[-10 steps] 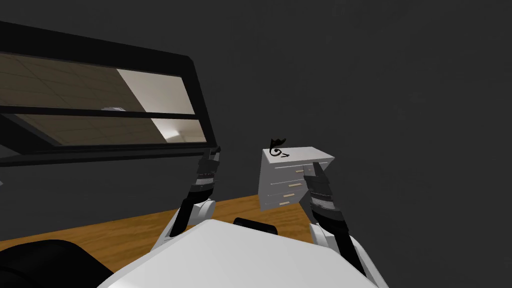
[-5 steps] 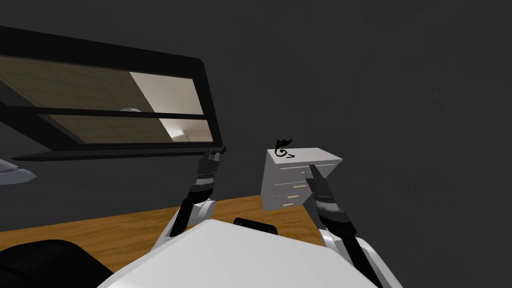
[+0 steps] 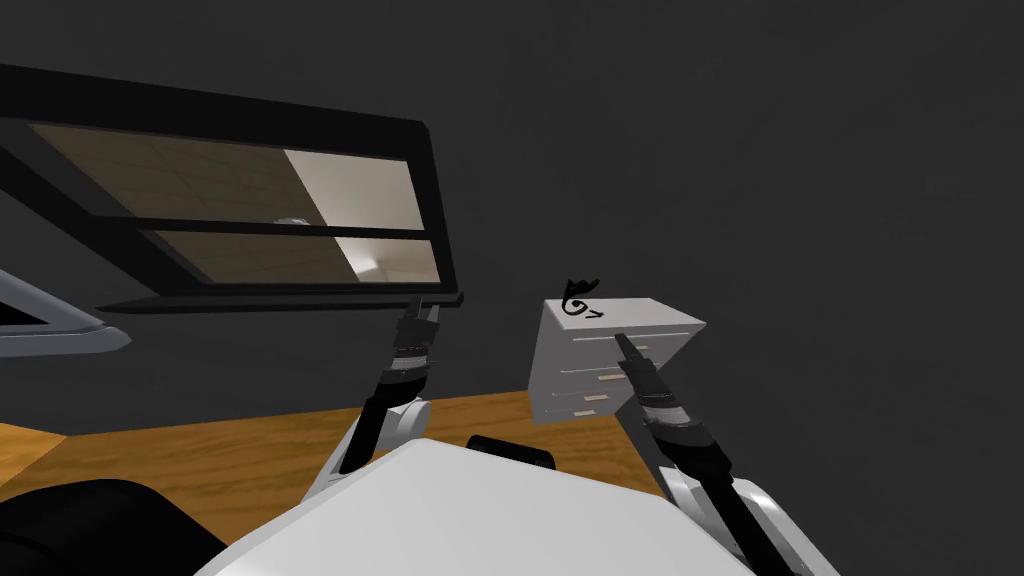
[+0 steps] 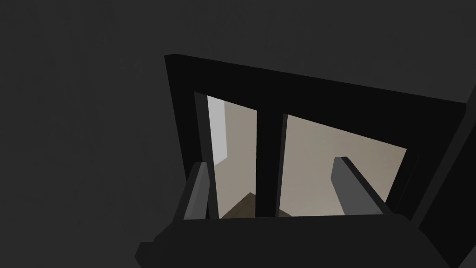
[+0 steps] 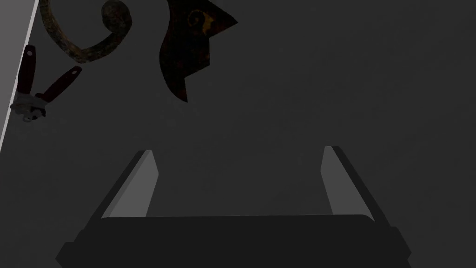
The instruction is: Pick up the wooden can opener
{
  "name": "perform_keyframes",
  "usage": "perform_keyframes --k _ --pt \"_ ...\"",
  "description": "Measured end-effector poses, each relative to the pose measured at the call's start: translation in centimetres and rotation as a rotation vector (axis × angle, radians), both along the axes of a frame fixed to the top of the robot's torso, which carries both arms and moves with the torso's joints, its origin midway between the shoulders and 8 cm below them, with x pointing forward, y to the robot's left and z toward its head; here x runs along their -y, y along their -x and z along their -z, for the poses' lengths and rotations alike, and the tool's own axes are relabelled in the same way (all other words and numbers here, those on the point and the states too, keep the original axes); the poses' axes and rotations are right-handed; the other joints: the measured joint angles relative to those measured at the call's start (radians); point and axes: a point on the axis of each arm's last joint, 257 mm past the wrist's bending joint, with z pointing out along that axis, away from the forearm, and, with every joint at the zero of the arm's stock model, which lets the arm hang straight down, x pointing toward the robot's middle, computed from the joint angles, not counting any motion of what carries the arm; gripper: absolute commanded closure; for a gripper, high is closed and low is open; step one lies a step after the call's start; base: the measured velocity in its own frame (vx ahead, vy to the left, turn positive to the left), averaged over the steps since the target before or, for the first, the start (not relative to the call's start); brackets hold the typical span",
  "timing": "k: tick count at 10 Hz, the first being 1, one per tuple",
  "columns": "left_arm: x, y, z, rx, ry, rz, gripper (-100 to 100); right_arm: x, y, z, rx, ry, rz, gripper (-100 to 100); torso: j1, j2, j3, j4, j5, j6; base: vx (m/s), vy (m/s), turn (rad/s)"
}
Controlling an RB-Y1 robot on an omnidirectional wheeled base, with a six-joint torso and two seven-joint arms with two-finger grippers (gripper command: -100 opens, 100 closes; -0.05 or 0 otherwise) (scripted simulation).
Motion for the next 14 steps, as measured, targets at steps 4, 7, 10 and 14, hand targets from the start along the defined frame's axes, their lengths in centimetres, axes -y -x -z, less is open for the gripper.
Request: perform_keyframes --k 4,7,10,14 --pt "0.0 0.0 0.0 0.000 0.000 0.000 0 1.1 -0.2 1.1 -0.030 0.142 -0.003 -100 -0.002 0.000 0.000 0.000 0.000 0.000 -0.002 0.056 0.059" --pt "0.0 0.0 0.0 0.000 0.000 0.000 0 2.3 -0.6 2.0 -0.053 0.259 -0.003 -100 -0.001 0.000 0.000 0.000 0.000 0.000 -0.004 0.052 0.059" --pt "0.0 0.0 0.0 0.000 0.000 0.000 0 3.0 -0.7 2.6 -0.072 0.368 -0.011 -100 -0.002 -0.001 0.000 0.000 0.000 0.000 0.004 0.044 0.071" --pt "0.0 0.0 0.0 0.000 0.000 0.000 0 4.5 -1.0 3.4 -0.097 0.532 -0.023 -100 -0.003 -0.001 0.000 0.000 -0.001 0.000 0.004 0.030 0.063"
